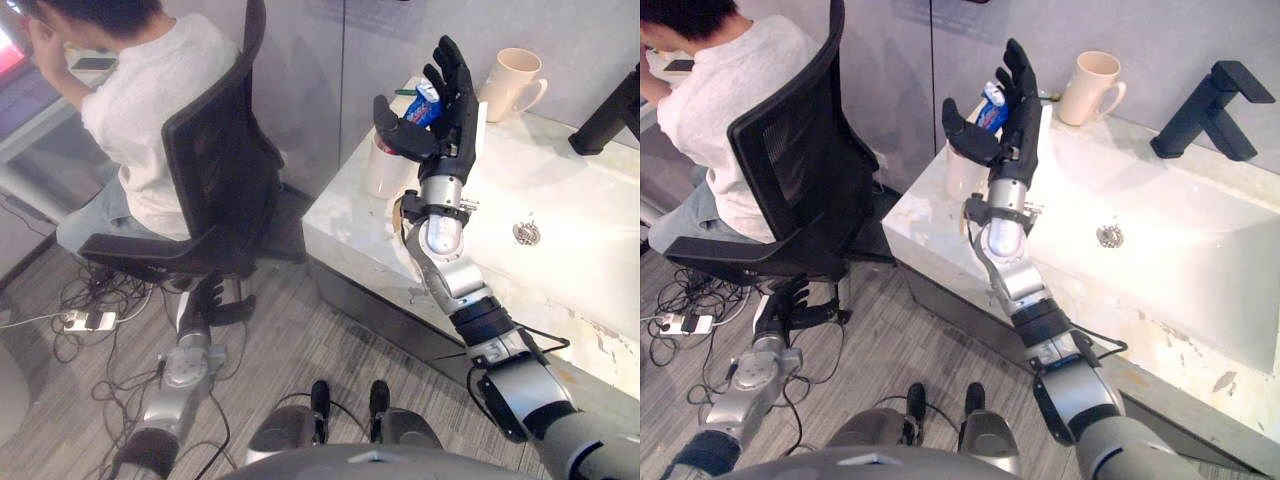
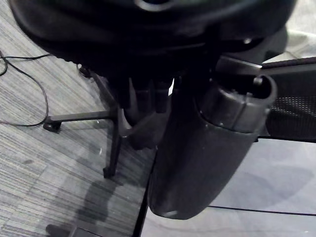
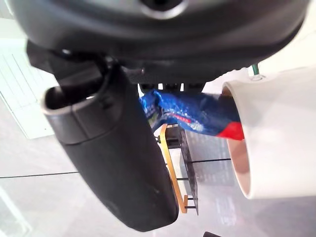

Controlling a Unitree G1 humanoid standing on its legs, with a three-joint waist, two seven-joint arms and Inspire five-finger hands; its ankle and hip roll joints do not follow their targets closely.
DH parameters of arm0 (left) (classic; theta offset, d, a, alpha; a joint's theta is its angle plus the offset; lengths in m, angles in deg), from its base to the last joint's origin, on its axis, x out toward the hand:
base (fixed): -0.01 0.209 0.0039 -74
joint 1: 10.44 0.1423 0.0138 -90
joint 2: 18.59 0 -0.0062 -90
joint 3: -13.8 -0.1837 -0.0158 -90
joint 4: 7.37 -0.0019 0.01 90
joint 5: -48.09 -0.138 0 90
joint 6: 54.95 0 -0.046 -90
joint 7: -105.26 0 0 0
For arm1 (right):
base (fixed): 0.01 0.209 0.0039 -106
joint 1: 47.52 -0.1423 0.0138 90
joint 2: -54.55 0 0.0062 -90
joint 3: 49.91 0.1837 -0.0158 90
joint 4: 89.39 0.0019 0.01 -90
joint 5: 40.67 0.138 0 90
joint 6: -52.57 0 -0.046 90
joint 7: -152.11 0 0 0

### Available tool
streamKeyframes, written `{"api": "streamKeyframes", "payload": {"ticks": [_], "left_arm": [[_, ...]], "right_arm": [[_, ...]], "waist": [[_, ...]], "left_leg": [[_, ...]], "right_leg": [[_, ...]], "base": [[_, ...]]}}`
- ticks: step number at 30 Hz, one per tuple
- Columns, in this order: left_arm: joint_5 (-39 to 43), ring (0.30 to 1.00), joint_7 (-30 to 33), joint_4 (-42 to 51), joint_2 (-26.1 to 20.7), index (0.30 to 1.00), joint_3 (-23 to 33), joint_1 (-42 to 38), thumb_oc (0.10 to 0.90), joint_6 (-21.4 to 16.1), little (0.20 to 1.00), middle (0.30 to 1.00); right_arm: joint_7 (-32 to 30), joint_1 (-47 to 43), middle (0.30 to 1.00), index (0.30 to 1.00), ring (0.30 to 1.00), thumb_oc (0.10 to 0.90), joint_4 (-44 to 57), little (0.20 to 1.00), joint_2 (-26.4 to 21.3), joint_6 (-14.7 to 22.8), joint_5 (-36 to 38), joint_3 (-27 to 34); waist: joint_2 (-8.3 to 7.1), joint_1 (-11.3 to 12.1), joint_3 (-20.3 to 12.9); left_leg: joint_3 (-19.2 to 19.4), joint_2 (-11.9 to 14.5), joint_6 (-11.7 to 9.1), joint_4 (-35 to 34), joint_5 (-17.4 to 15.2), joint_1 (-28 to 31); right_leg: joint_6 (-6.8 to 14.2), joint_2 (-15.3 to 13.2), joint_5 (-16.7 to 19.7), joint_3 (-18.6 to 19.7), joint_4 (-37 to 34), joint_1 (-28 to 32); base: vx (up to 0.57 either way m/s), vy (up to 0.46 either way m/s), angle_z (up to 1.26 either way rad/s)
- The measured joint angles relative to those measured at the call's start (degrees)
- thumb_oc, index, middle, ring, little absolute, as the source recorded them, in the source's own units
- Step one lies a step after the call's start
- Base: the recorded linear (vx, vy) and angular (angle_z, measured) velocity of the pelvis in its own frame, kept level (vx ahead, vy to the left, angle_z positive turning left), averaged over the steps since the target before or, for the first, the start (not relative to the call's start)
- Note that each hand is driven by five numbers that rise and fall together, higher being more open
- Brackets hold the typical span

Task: Organize the bathroom.

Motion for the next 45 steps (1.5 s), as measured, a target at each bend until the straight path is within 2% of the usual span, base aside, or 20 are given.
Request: {"api": "streamKeyframes", "payload": {"ticks": [3, 12, 16, 19, 20, 21, 24, 25, 27, 30, 31, 33, 34, 37, 40, 41, 42, 43, 44, 45], "left_arm": [[-0.01, 0.900, 0.00, 0.02, 0.00, 0.900, -0.22, -0.03, 0.800, 0.07, 0.900, 0.900], [-0.02, 0.900, 0.54, 0.04, 0.01, 0.900, -0.46, 0.00, 0.800, 0.06, 0.900, 0.900], [-0.01, 0.900, 2.53, 0.02, 0.35, 0.900, -0.49, 0.06, 0.800, -0.03, 0.900, 0.900], [-0.01, 0.900, 4.69, 0.01, 0.94, 0.900, -0.39, 1.15, 0.800, -0.34, 0.900, 0.900], [-0.02, 0.900, 5.04, -0.01, 1.04, 0.900, -0.38, 1.37, 0.800, -0.52, 0.900, 0.900], [-0.01, 0.900, 5.42, -0.10, 1.38, 0.900, -0.43, 1.76, 0.800, -0.95, 0.900, 0.900], [0.00, 0.900, 6.35, -1.08, 2.33, 0.900, -0.17, 1.83, 0.800, -1.35, 0.900, 0.900], [0.01, 0.900, 6.82, -2.16, 2.08, 0.900, -0.10, 1.73, 0.800, -1.36, 0.900, 0.900], [-0.05, 0.900, 7.98, -3.37, 2.39, 0.900, -0.03, 1.86, 0.800, -2.12, 0.900, 0.900], [-2.16, 0.900, 10.43, -2.44, 2.87, 0.900, 0.29, 2.39, 0.800, -2.98, 0.900, 0.900], [-2.48, 0.900, 12.53, -1.16, 2.92, 0.900, 0.76, 2.42, 0.800, -3.27, 0.900, 0.900], [-2.49, 0.900, 14.95, -0.43, 2.84, 0.900, 2.74, 3.33, 0.800, -4.28, 0.900, 0.900], [-2.47, 0.900, 16.59, -0.57, 2.93, 0.900, 3.99, 3.74, 0.800, -4.73, 0.900, 0.900], [-2.63, 0.900, 18.19, -3.25, 2.76, 0.900, 4.21, 3.47, 0.800, -7.03, 0.900, 0.900], [-4.25, 0.900, 17.78, -7.48, 2.93, 0.900, 4.13, 3.83, 0.800, -8.62, 0.900, 0.900], [-4.48, 0.900, 17.65, -8.99, 2.92, 0.900, 4.52, 3.79, 0.800, -9.18, 0.900, 0.900], [-4.51, 0.900, 17.05, -10.89, 2.93, 0.900, 5.14, 4.50, 0.800, -9.90, 0.900, 0.900], [-4.45, 0.900, 16.00, -13.15, 3.20, 0.900, 6.48, 4.10, 0.800, -10.22, 0.900, 0.900], [-4.42, 0.900, 15.77, -14.09, 3.21, 0.900, 7.26, 4.31, 0.800, -10.39, 0.900, 0.900], [-4.44, 0.900, 15.67, -16.37, 3.09, 0.900, 8.97, 4.70, 0.800, -11.39, 0.900, 0.900]], "right_arm": [[0.40, 0.15, 0.900, 0.900, 0.900, 0.800, -0.47, 0.900, 0.04, -0.38, 0.00, 0.00], [1.35, 0.41, 0.900, 0.900, 0.900, 0.800, -0.68, 0.900, 0.13, -1.07, -0.01, -0.40], [1.05, 2.40, 0.900, 0.900, 0.900, 0.800, 1.91, 0.900, 0.17, -1.93, -0.59, -0.33], [1.06, 5.81, 0.900, 0.900, 0.900, 0.800, 6.67, 0.900, -0.20, -3.76, -6.21, -0.28], [1.05, 5.97, 0.900, 0.900, 0.900, 0.800, 7.57, 0.900, -0.34, -4.22, -6.76, -0.19], [1.08, 6.28, 0.900, 0.900, 0.900, 0.800, 9.53, 0.900, -0.49, -4.99, -6.95, 0.25], [1.64, 9.54, 0.900, 0.900, 0.900, 0.800, 16.84, 0.900, -2.79, -8.60, -8.89, 2.06], [2.47, 11.94, 0.900, 0.900, 0.900, 0.800, 19.87, 0.900, -3.63, -9.96, -8.90, 3.47], [2.65, 15.20, 0.900, 0.900, 0.900, 0.800, 22.45, 0.900, -5.41, -11.78, -8.85, 5.20], [3.58, 23.41, 0.900, 0.900, 0.900, 0.800, 27.08, 0.900, -7.46, -12.48, -8.71, 9.76], [4.42, 30.13, 0.900, 0.900, 0.900, 0.800, 29.50, 0.900, -8.94, -12.46, -7.98, 14.48], [3.71, 34.20, 0.900, 0.900, 0.900, 0.800, 30.22, 0.900, -9.48, -12.32, -7.82, 18.56], [2.73, 34.80, 0.900, 0.900, 0.900, 0.800, 30.23, 0.900, -9.95, -11.60, -8.30, 20.60], [-0.43, 37.01, 0.900, 0.900, 0.900, 0.800, 30.26, 0.900, -13.18, -8.15, -9.06, 26.80], [-6.64, 39.73, 0.900, 0.900, 0.900, 0.800, 29.51, 0.900, -17.05, -3.99, -11.33, 37.19], [-8.86, 40.24, 0.900, 0.900, 0.900, 0.800, 27.44, 0.900, -18.40, -2.01, -11.26, 39.97], [-10.26, 41.05, 0.900, 0.900, 0.900, 0.800, 25.26, 0.900, -18.45, -0.28, -11.14, 43.06], [-11.99, 42.09, 0.900, 0.900, 0.900, 0.800, 22.94, 0.900, -18.44, 0.77, -10.84, 45.96], [-13.00, 42.70, 0.900, 0.900, 0.900, 0.800, 22.10, 0.900, -18.44, 0.76, -10.53, 47.60], [-14.09, 43.10, 0.900, 0.900, 0.900, 0.800, 21.19, 0.900, -18.44, 0.76, -10.41, 49.81]], "waist": [[-0.60, -0.30, 0.27], [-1.13, -0.36, 0.10], [-2.05, -0.79, -0.31], [-2.61, -2.57, -0.60], [-2.70, -3.09, -0.66], [-2.83, -3.69, -0.83], [-3.01, -3.58, -1.20], [-3.88, -4.10, -1.81], [-4.13, -5.60, -2.02], [-4.12, -6.71, -2.15], [-4.36, -7.44, -2.23], [-4.36, -9.53, -2.26], [-4.42, -11.11, -2.35], [-5.03, -12.90, -2.66], [-5.25, -14.18, -3.06], [-4.82, -13.76, -3.19], [-3.77, -13.45, -3.40], [-2.79, -13.85, -3.29], [-2.61, -13.86, -3.36], [-2.61, -13.08, -3.46]], "left_leg": [[0.12, 0.04, 0.06, -0.35, 0.06, 1.02], [1.01, 0.49, 0.43, -2.29, 0.78, 2.90], [1.42, 0.77, 0.83, -3.46, 1.11, 3.61], [2.43, 2.08, 1.10, -5.84, 2.11, 5.31], [2.67, 2.33, 1.23, -6.33, 2.43, 5.58], [3.32, 2.88, 1.22, -7.16, 3.08, 5.90], [4.51, 4.12, 0.98, -7.54, 3.41, 5.89], [5.11, 4.11, 0.80, -7.72, 3.50, 5.93], [5.93, 4.65, 0.09, -8.90, 3.98, 6.82], [6.68, 5.24, -0.69, -11.00, 4.60, 8.34], [8.54, 5.31, -0.84, -11.66, 4.73, 9.08], [10.23, 5.49, -1.02, -11.93, 4.29, 9.12], [11.46, 5.45, -0.65, -11.96, 3.86, 8.90], [13.04, 5.05, -0.64, -11.96, 4.07, 8.34], [13.53, 5.04, -1.13, -11.82, 4.43, 6.58], [13.24, 6.28, -0.66, -11.88, 4.73, 5.51], [13.58, 9.05, 0.45, -11.90, 5.95, 4.20], [13.92, 11.16, -0.23, -11.89, 7.06, 3.44], [14.58, 12.22, -1.20, -11.63, 7.76, 3.38], [15.81, 13.47, -1.63, -11.63, 8.02, 3.79]], "right_leg": [[0.01, 0.03, 0.01, 0.16, 0.10, 0.59], [0.73, 0.41, 0.50, 1.37, 0.74, 0.71], [1.26, 0.79, 0.88, 2.27, 1.00, 0.47], [3.48, 1.93, 2.34, 4.39, 1.65, 0.15], [3.57, 2.11, 2.36, 4.84, 1.74, -0.03], [3.45, 1.75, 1.91, 4.99, 2.16, -0.14], [3.89, -0.33, 1.99, 5.36, 2.34, 0.83], [5.07, -0.97, 3.11, 7.10, 0.78, 2.39], [5.27, -0.32, 3.26, 8.07, 0.31, 2.63], [5.30, 0.44, 3.27, 8.51, 0.44, 2.69], [5.49, 0.84, 3.39, 8.58, 0.02, 2.56], [6.85, 0.68, 4.35, 9.47, -1.44, 2.34], [7.41, 0.53, 4.85, 9.92, -3.15, 2.37], [7.35, 0.20, 5.27, 9.90, -6.01, 2.52], [7.39, 1.68, 6.76, 10.66, -6.57, 0.50], [10.26, 2.85, 9.10, 11.76, -6.75, -0.97], [13.14, 4.16, 10.93, 12.30, -6.92, -2.22], [9.53, 5.13, 6.73, 10.00, 1.18, -4.57], [7.50, 4.96, 3.69, 8.38, 6.51, -5.45], [7.04, 3.41, -0.44, 6.60, 13.70, -5.75]], "base": [[-0.06, 0.025, -0.03], [-0.09, 0.046, -0.06], [-0.09, 0.060, -0.08], [-0.08, 0.057, -0.18], [-0.07, 0.068, -0.23], [-0.07, 0.069, -0.22], [-0.04, 0.073, -0.31], [-0.01, 0.062, -0.20], [0.01, 0.086, -0.22], [0.01, 0.040, -0.25], [-0.02, -0.002, -0.43], [-0.05, -0.017, -0.64], [-0.09, -0.023, -0.61], [-0.16, -0.056, -0.37], [-0.22, -0.105, -0.28], [-0.23, -0.084, -0.50], [-0.27, -0.111, -0.37], [-0.17, -0.083, -0.13], [-0.15, -0.102, -0.20], [-0.17, -0.132, -0.56]]}}
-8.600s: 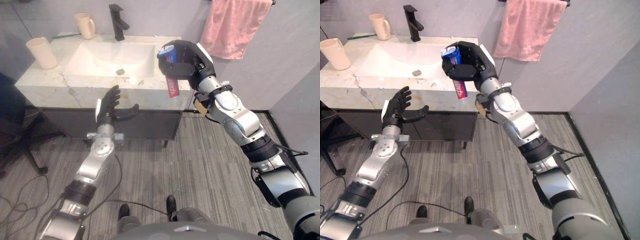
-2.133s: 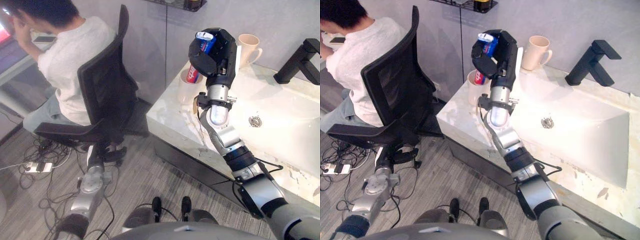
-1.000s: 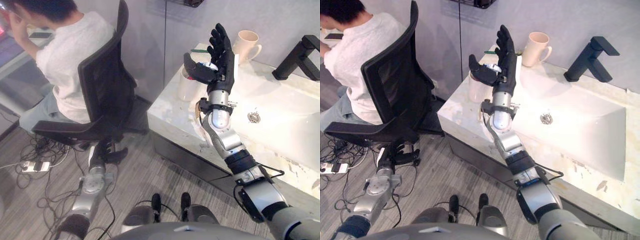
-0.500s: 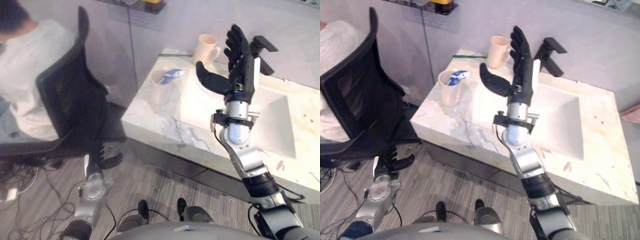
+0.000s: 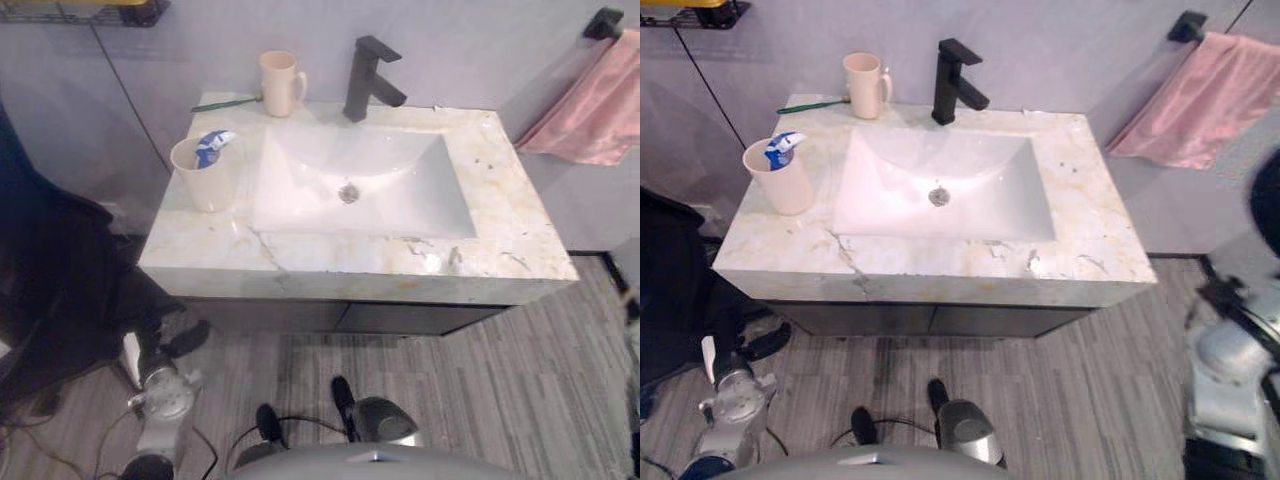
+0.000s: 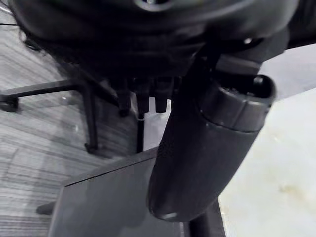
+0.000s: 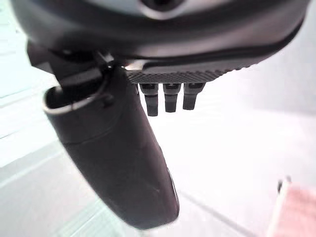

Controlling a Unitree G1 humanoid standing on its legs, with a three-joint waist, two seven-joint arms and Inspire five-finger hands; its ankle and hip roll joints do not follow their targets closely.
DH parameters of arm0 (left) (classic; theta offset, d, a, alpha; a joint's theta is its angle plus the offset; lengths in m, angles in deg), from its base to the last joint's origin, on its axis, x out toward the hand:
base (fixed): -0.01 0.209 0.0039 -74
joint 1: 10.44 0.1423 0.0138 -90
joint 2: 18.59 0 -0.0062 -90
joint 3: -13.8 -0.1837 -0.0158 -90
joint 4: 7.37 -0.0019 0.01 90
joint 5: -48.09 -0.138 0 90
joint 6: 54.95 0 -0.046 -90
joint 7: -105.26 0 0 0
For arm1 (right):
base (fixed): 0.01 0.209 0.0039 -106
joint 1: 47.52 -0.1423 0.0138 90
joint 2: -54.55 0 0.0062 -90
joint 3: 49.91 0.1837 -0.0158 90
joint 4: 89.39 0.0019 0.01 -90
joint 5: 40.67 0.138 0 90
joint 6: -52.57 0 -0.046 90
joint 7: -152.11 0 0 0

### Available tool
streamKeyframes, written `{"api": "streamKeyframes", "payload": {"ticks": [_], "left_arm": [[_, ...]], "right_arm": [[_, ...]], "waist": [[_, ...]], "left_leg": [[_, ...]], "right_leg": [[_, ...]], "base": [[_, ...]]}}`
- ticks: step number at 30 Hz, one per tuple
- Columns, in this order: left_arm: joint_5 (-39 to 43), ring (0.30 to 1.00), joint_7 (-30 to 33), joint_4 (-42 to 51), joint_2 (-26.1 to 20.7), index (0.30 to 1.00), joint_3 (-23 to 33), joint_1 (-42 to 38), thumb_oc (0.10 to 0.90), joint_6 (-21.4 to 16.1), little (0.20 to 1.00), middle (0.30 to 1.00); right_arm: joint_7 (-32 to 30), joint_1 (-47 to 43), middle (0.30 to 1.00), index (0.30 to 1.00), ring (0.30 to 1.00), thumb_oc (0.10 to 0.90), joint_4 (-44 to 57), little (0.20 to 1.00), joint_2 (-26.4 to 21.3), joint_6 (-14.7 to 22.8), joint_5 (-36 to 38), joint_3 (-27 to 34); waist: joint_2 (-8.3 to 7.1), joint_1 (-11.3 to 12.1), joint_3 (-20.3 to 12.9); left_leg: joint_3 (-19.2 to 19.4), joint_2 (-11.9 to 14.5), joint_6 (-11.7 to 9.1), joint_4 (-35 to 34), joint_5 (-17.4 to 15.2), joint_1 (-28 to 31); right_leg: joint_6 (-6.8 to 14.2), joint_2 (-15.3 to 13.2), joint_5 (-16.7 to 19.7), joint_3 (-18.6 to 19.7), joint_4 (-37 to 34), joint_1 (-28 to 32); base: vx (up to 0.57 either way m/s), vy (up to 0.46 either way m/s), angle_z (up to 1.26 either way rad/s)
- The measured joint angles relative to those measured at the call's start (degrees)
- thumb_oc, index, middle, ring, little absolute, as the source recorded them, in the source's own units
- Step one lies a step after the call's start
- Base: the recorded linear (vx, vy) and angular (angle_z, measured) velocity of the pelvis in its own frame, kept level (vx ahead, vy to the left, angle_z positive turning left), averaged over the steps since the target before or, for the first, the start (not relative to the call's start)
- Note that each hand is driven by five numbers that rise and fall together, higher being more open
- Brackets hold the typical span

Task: Organize the bathroom.

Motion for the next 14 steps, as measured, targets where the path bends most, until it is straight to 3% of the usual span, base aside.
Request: {"api": "streamKeyframes", "payload": {"ticks": [2, 3, 4, 5, 7, 9, 10, 12, 14], "left_arm": [[0.69, 0.900, 0.45, -3.95, -0.65, 0.900, 2.85, 3.20, 0.800, -0.98, 0.900, 0.900], [1.39, 0.900, 0.75, -5.83, -1.09, 0.900, 3.87, 4.26, 0.800, -1.41, 0.900, 0.900], [4.26, 0.900, 0.77, -8.93, -1.02, 0.900, 5.23, 5.26, 0.800, -2.97, 0.900, 0.900], [7.38, 0.900, 0.52, -13.44, -1.03, 0.900, 7.56, 3.77, 0.800, -4.32, 0.900, 0.900], [11.96, 0.900, 0.65, -18.83, 1.89, 0.900, 9.40, 2.93, 0.800, -4.33, 0.900, 0.900], [14.06, 0.900, 0.36, -20.18, 5.64, 0.900, 9.33, 3.84, 0.800, -4.53, 0.900, 0.900], [14.66, 0.900, -0.04, -21.64, 6.81, 0.900, 9.63, 3.87, 0.800, -4.65, 0.900, 0.900], [16.06, 0.900, -0.91, -24.10, 8.09, 0.900, 9.16, 3.35, 0.800, -4.70, 0.900, 0.900], [16.02, 0.900, -2.32, -28.09, 8.74, 0.900, 8.66, 2.21, 0.800, -4.85, 0.900, 0.900]], "right_arm": [[-2.07, 0.08, 0.900, 0.900, 0.900, 0.800, 0.24, 0.900, -0.19, 1.02, -0.08, 2.96], [-3.58, 0.16, 0.900, 0.900, 0.900, 0.800, 0.24, 0.900, -0.34, 1.39, -0.45, 3.75], [-5.57, 0.16, 0.900, 0.900, 0.900, 0.800, -1.11, 0.900, -0.71, 1.48, -0.61, 3.75], [-6.72, 0.06, 0.900, 0.900, 0.900, 0.800, -3.73, 0.900, -1.10, 1.76, -0.60, 3.54], [-7.35, -1.22, 0.900, 0.900, 0.900, 0.800, -11.12, 0.900, -3.77, 0.63, 0.78, 3.14], [-7.01, -0.12, 0.900, 0.900, 0.900, 0.800, -22.08, 0.900, -5.28, -1.38, 8.52, 3.15], [-5.45, -0.20, 0.900, 0.900, 0.900, 0.800, -27.69, 0.900, -4.80, -1.72, 12.10, 2.99], [-2.31, -0.11, 0.900, 0.900, 0.900, 0.800, -36.59, 0.900, -3.01, -3.12, 18.34, 0.84], [4.46, 0.23, 0.900, 0.900, 0.900, 0.800, -51.18, 0.900, 0.99, -3.26, 24.65, -6.01]], "waist": [[-1.51, 1.06, -2.39], [-2.82, 1.80, -3.23], [-4.40, 2.83, -4.30], [-6.26, 4.49, -5.24], [-4.77, 6.00, -5.30], [-1.96, 6.62, -5.96], [-1.46, 6.63, -5.68], [-0.39, 6.52, -5.71], [0.57, 6.51, -4.89]], "left_leg": [[2.86, 1.04, -0.85, -0.01, 0.33, -0.07], [4.32, 1.32, -1.52, 0.02, 0.77, 0.19], [6.14, 1.53, -2.95, 0.25, 1.60, 0.31], [7.33, 2.03, -4.87, 1.96, 1.06, 0.17], [3.51, 3.85, -7.13, 3.15, -0.93, -0.35], [0.24, 6.24, -8.22, 3.51, -0.27, -1.17], [-0.52, 7.38, -9.44, 4.71, 0.22, -2.04], [-0.97, 8.63, -9.68, 6.55, -0.67, -3.06], [-1.26, 9.32, -10.25, 6.38, -0.35, -3.03]], "right_leg": [[0.91, -4.13, -5.43, -1.78, 3.84, 1.95], [0.76, -6.03, -6.26, -2.25, 2.56, 3.74], [-0.30, -7.91, -6.39, -4.68, -0.99, 5.91], [-1.73, -7.02, -7.23, -7.22, -6.76, 7.80], [-2.02, -4.25, -5.65, -6.47, -12.00, 9.60], [-2.33, -0.35, -3.77, -5.33, -15.56, 9.65], [-2.70, 0.38, -3.95, -4.53, -15.59, 9.18], [-3.32, 1.45, -4.66, -4.86, -14.90, 8.13], [-4.37, 2.21, -5.26, -4.69, -12.61, 6.32]], "base": [[-0.24, -0.248, -0.85], [-0.27, -0.365, -0.87], [-0.29, -0.434, -1.08], [-0.28, -0.395, -1.24], [-0.26, -0.337, -0.94], [-0.30, -0.346, -0.47], [-0.24, -0.257, -0.26], [-0.33, -0.346, -0.25], [-0.32, -0.318, -0.30]]}}
